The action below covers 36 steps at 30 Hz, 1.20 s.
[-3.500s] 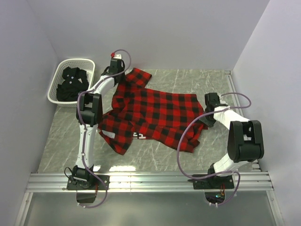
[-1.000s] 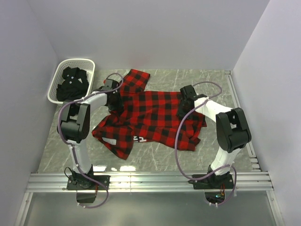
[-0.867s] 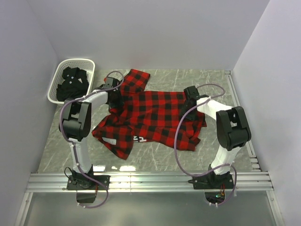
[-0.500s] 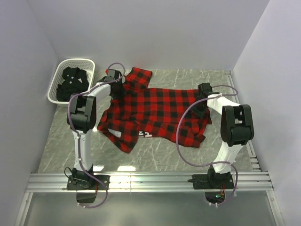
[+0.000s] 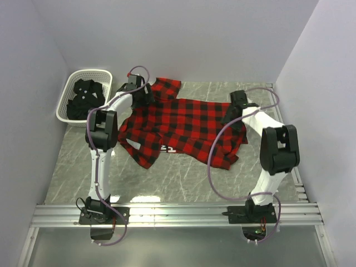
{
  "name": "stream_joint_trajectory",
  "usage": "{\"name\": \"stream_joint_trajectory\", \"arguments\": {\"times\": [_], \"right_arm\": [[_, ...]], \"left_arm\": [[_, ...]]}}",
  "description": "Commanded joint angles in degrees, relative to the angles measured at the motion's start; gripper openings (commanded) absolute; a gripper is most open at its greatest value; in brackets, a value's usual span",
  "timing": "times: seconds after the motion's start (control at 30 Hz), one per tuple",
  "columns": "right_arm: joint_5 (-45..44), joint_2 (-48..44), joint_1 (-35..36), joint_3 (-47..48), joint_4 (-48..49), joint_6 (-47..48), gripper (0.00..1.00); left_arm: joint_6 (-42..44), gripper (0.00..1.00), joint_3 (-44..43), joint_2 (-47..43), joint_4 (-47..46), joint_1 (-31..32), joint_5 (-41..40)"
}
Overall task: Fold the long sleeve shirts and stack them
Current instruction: Flatten the shirt out
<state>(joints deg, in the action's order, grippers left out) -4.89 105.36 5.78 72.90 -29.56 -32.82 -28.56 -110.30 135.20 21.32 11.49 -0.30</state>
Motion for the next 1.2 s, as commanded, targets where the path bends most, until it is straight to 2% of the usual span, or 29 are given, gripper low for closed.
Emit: {"name": "stream_joint_trajectory", "arguments": {"times": [0.0, 0.1, 0.17, 0.2, 0.27, 0.3, 0.4, 0.53, 0.7, 0.83, 1.0, 1.17], "right_arm": [[-3.55, -9.81, 9.84, -1.34, 4.58, 9.16, 0.59], [-2.33, -15.34, 18.19, -4.17, 7.85, 14.87, 0.64], [-1.54, -16.85, 22.50, -4.96, 8.81, 18.90, 0.64], [-0.83, -17.46, 27.13, -5.92, 10.47, 20.32, 0.64], [0.40, -18.96, 31.99, -6.54, 12.24, 24.36, 0.66], [0.66, -19.05, 37.15, -6.63, 13.81, 25.51, 0.66], [3.12, -16.61, 43.51, -5.24, 16.10, 27.89, 0.66], [2.96, -10.45, 52.99, -1.37, 16.20, 30.17, 0.66], [2.78, -2.55, 58.90, 4.34, 14.97, 32.29, 0.64], [0.85, 2.91, 61.98, 7.69, 14.18, 35.89, 0.64], [-1.44, 9.50, 62.68, 12.34, 13.65, 37.12, 0.64], [-3.28, 14.60, 62.69, 15.94, 14.18, 37.48, 0.63]], "left_arm": [[0.34, 0.92, 4.29, -10.19, -1.19, -0.50, 0.39], [-0.18, 0.99, 9.83, -19.51, 0.12, -0.94, -2.34], [-0.45, 0.99, 14.49, -26.54, 1.17, -1.72, -3.48], [-0.71, 0.99, 16.15, -28.83, 1.79, -2.16, -4.79], [-0.89, 0.99, 20.90, -35.24, 2.41, -3.91, -4.98], [-0.97, 0.99, 22.48, -37.27, 3.45, -4.62, -4.89], [-0.89, 0.99, 29.60, -45.88, 3.47, -7.52, -5.85], [0.69, 0.99, 40.22, -57.99, 3.29, -8.32, -11.20], [2.36, 0.99, 50.24, -68.98, 2.59, -8.59, -14.90], [2.89, 0.99, 56.68, -75.60, -1.36, -8.59, -19.30], [3.16, 0.99, 59.58, -76.84, -3.12, -8.59, -21.59], [2.63, 0.99, 58.27, -75.17, -1.72, -8.59, -21.85]]}}
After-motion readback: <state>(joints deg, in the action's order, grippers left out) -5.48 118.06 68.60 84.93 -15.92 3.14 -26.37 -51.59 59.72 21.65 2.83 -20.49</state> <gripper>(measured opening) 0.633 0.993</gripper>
